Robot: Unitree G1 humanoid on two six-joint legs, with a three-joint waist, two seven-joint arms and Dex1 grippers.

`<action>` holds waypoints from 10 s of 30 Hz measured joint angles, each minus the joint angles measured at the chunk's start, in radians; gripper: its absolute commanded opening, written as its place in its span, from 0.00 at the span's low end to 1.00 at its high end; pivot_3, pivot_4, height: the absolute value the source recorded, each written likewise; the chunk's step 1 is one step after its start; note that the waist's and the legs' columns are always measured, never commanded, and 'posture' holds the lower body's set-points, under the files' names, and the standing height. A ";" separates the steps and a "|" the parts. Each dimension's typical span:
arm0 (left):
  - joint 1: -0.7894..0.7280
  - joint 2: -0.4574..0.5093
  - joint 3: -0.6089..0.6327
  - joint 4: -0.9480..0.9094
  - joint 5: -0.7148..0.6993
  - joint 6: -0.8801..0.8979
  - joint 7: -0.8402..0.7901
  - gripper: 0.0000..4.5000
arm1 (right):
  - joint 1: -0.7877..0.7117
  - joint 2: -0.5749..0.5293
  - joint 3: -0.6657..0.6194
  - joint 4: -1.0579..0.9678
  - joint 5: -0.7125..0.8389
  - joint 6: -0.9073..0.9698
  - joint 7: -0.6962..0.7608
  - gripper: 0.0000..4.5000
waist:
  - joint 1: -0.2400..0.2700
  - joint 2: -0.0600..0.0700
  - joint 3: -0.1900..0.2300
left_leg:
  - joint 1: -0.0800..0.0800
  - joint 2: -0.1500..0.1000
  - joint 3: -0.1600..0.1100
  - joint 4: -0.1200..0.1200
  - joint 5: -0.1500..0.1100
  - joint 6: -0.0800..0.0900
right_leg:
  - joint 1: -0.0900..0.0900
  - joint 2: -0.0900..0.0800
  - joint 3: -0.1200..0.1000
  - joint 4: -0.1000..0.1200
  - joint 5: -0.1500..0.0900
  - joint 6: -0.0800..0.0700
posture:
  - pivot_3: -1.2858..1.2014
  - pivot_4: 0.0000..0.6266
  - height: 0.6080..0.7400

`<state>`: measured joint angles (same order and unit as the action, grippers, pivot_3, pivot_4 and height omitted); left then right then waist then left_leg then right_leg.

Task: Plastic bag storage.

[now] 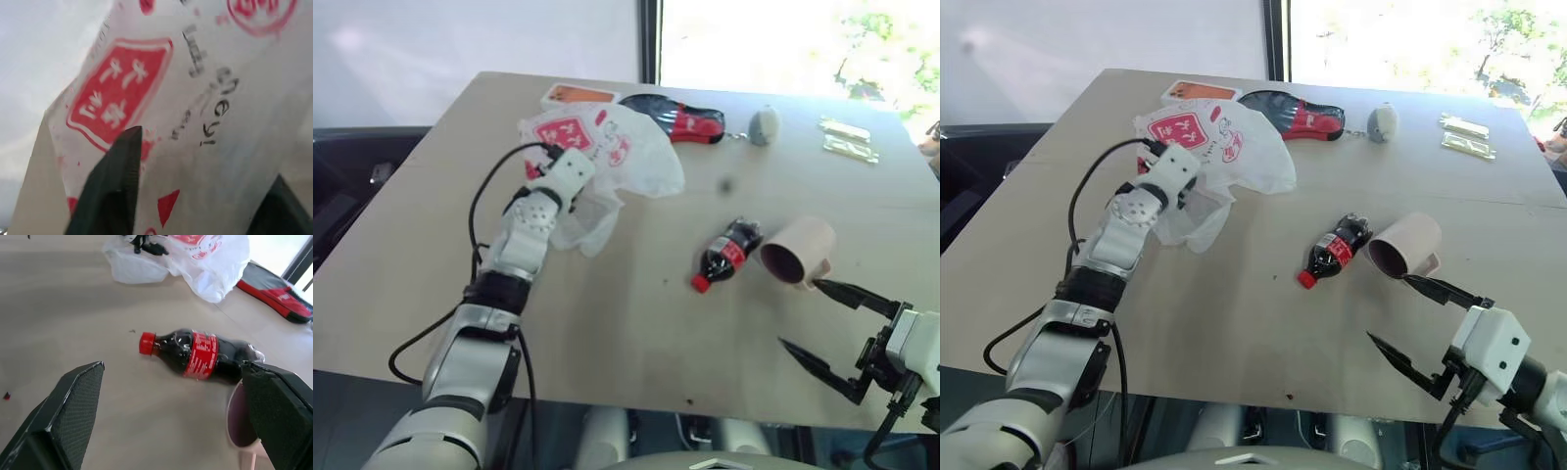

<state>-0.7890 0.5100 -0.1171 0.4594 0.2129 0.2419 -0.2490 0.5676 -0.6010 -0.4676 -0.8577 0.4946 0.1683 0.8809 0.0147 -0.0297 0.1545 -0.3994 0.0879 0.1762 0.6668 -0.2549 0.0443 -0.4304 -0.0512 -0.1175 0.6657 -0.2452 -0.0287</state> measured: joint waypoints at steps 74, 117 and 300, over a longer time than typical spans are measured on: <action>-0.058 -0.179 0.481 -0.828 -0.787 1.109 0.100 0.00 | -1.289 0.319 0.744 0.518 -0.446 0.573 -0.234 0.00 | -0.029 0.000 0.003 | 0.001 -0.004 -0.006 0.006 0.002 -0.003 | -0.001 -0.003 0.001 0.013 0.002 -0.005 | 0.52 0.24 1.00; 0.051 -0.083 0.507 -0.660 -0.645 0.914 0.164 0.00 | -1.246 0.033 0.946 0.692 -0.598 -0.067 0.051 0.68 | -0.048 -0.001 0.005 | 0.000 -0.004 -0.007 0.002 0.003 -0.004 | -0.002 -0.003 0.004 0.012 0.001 -0.004 | 0.52 0.24 1.00; 0.199 -0.030 0.222 -0.800 -0.864 0.597 -0.162 0.00 | -1.117 0.068 0.202 0.180 0.376 1.121 -0.785 0.99 | -0.022 -0.003 0.015 | -0.015 -0.010 -0.022 0.004 0.005 -0.006 | -0.009 0.000 0.008 0.012 0.001 -0.003 | 0.52 0.24 1.00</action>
<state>-0.5903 0.4802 0.1051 -0.3410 -0.6513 0.8393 -0.4106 -0.5490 -0.5328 -0.2652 -0.6780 0.8707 1.2895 0.0960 -0.0073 -0.0324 0.1693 -0.4147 0.0781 0.1542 0.6705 -0.2499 0.0388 -0.4394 -0.0507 -0.1100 0.6780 -0.2445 -0.0314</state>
